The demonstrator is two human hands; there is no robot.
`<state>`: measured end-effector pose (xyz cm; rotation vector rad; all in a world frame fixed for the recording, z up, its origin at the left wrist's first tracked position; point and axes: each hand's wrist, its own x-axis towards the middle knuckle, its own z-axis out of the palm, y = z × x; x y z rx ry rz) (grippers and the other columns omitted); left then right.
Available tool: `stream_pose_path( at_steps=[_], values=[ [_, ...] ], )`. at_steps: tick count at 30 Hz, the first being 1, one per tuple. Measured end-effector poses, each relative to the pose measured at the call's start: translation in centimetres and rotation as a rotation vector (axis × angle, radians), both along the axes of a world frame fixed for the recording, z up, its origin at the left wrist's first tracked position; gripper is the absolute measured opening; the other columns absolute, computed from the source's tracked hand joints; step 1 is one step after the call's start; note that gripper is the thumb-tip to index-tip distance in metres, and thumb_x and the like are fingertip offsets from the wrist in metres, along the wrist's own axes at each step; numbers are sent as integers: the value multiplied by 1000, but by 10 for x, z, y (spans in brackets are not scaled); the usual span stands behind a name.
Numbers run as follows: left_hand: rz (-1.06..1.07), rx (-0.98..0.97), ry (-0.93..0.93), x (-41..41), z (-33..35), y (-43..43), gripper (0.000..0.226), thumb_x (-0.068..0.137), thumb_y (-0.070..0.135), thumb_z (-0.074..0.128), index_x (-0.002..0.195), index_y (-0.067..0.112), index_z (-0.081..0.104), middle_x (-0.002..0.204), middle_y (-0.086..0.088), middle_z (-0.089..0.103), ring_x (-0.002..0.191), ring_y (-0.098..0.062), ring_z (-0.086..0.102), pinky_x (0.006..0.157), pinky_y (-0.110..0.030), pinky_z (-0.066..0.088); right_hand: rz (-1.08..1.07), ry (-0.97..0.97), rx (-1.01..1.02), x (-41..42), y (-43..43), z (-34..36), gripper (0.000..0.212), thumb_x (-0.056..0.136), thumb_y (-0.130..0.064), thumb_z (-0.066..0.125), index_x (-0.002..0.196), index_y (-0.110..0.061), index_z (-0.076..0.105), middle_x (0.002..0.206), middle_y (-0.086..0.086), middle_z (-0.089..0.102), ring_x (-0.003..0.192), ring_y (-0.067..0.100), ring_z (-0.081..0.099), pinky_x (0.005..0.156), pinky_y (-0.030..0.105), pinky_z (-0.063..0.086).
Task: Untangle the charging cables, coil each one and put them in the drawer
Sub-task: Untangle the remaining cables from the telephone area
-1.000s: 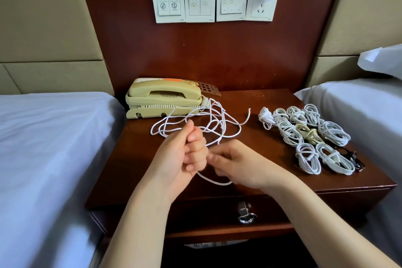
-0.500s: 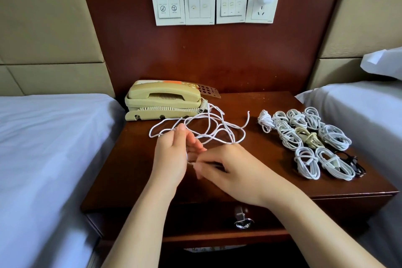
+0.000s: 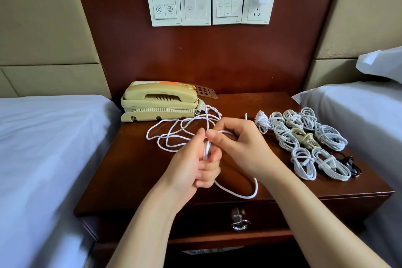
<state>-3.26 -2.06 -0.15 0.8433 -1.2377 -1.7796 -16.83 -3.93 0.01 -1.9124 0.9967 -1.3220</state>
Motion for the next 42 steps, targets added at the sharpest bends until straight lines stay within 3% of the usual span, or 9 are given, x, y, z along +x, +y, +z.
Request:
stream_pose_path(
  at_steps=[7,12,18,21,26,30,35,39,42],
  values=[
    [-49,-64,75,6,4,4,42,90,34,38,51,18,41,47,7,20,38,-4,16,37,-16,17,111,100,166,-1,-9,-9,46,97,-27,46,75,12,56,63,7,44,62,14,36,56,25,32],
    [142,24,230,11,4,-2,49,101,22,29,55,14,40,46,6,24,35,-3,21,34,-16,21,155,399,268,-3,-4,-12,38,100,-22,44,68,-9,59,48,-12,41,47,3,33,53,16,30],
    [362,85,326,18,6,-12,46,103,23,29,60,13,38,43,6,28,32,-5,25,32,-16,23,116,776,107,15,18,-5,30,96,-31,50,76,-17,67,66,-7,60,61,8,51,63,26,42],
    [488,-15,230,18,2,-17,44,103,23,28,63,10,38,41,6,31,32,-7,30,35,-17,27,82,830,1,21,24,-1,24,94,-32,53,84,-18,69,76,-2,64,69,12,53,68,30,42],
    [695,-222,-120,23,-7,-19,44,103,23,30,65,8,47,41,5,46,39,-9,46,42,-19,40,125,676,-34,22,24,8,17,92,-21,57,83,-15,70,63,-13,55,63,2,50,59,13,33],
    [714,-363,-431,20,-7,-15,45,102,21,32,65,9,55,47,3,55,37,-1,50,40,-8,35,48,424,-51,20,18,10,19,92,-20,58,76,-16,67,55,-16,50,58,2,49,56,14,32],
    [498,-299,-390,11,-4,-9,52,103,24,29,62,4,54,43,-3,51,36,-9,49,39,-14,39,21,185,-48,18,8,6,26,95,-18,52,72,-12,62,59,-2,64,62,14,63,70,39,50],
    [261,-92,-138,8,-3,-5,49,103,32,27,73,3,53,46,-4,44,37,-14,41,38,-21,33,-53,153,-50,17,3,1,26,94,-20,57,68,-22,60,53,-9,58,56,4,57,60,27,47],
    [116,23,-72,9,-3,-3,61,100,46,20,64,7,50,46,-2,36,37,-10,32,37,-19,28,-46,113,17,12,-2,-1,24,93,-16,60,70,-10,64,51,-10,55,49,1,48,52,15,35]
  ],
)
